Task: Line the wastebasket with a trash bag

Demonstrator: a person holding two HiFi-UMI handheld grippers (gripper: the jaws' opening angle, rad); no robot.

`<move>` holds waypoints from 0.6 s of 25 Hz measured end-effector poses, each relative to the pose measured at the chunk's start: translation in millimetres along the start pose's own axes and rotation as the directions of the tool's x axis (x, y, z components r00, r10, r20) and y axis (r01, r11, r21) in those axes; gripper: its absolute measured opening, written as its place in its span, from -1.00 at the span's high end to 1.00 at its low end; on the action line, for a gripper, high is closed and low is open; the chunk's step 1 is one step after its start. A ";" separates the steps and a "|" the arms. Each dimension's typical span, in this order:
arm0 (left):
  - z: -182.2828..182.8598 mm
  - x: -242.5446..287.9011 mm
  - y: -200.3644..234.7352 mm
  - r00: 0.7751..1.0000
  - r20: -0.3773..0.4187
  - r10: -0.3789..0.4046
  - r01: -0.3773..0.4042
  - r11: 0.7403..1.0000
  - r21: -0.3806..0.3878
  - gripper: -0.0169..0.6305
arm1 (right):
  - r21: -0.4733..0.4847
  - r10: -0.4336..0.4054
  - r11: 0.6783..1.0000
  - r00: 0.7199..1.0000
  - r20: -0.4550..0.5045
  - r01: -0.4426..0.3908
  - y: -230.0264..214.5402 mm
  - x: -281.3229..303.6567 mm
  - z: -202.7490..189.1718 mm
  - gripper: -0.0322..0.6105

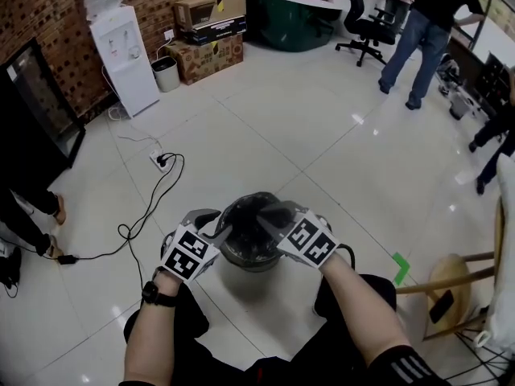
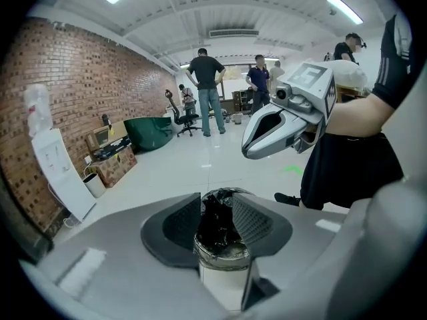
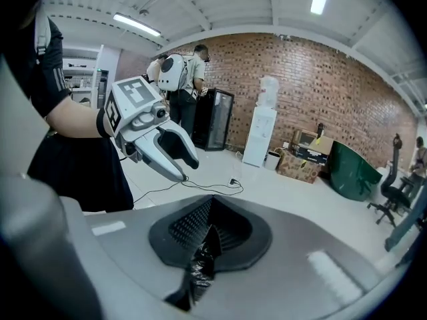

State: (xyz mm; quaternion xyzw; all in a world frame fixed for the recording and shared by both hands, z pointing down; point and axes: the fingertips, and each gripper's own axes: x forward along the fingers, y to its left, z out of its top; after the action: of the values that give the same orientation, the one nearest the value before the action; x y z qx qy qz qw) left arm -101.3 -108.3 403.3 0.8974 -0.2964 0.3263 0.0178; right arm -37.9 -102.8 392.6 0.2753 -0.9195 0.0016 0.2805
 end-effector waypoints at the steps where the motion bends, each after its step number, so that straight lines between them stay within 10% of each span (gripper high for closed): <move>1: -0.9 1.5 0.4 1.000 0.000 -0.006 0.006 1.000 -0.003 0.51 | 0.001 0.001 1.000 1.000 -0.003 -0.001 -0.3 1.7 -0.2 0.88; 15: -4.4 1.3 -0.7 1.000 0.009 -0.017 0.017 0.999 0.030 0.51 | -0.018 0.006 1.000 0.999 -0.035 -0.007 2.5 21.7 -3.6 0.88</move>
State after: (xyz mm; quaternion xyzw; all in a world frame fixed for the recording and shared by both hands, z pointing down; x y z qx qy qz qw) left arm -102.7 -107.4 407.6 0.9016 -0.2840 0.3261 0.0059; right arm -52.2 -111.1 407.2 0.2696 -0.9154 -0.0009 0.2989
